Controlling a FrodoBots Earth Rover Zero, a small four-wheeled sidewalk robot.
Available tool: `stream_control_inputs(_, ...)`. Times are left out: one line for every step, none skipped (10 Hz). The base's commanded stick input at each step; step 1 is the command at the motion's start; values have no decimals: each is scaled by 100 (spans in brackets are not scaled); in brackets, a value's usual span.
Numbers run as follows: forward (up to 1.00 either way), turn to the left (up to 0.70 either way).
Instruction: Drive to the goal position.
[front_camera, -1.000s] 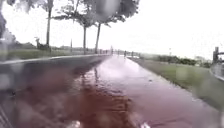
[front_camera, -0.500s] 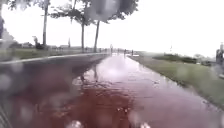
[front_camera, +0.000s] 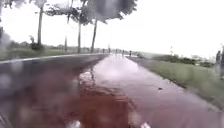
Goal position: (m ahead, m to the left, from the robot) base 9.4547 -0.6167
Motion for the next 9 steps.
stream_control_inputs(70,0)
stream_control_inputs(70,0)
stream_control_inputs(70,0)
stream_control_inputs(70,0)
stream_control_inputs(70,0)
stream_control_inputs(70,0)
stream_control_inputs(70,0)
stream_control_inputs(70,0)
stream_control_inputs(70,0)
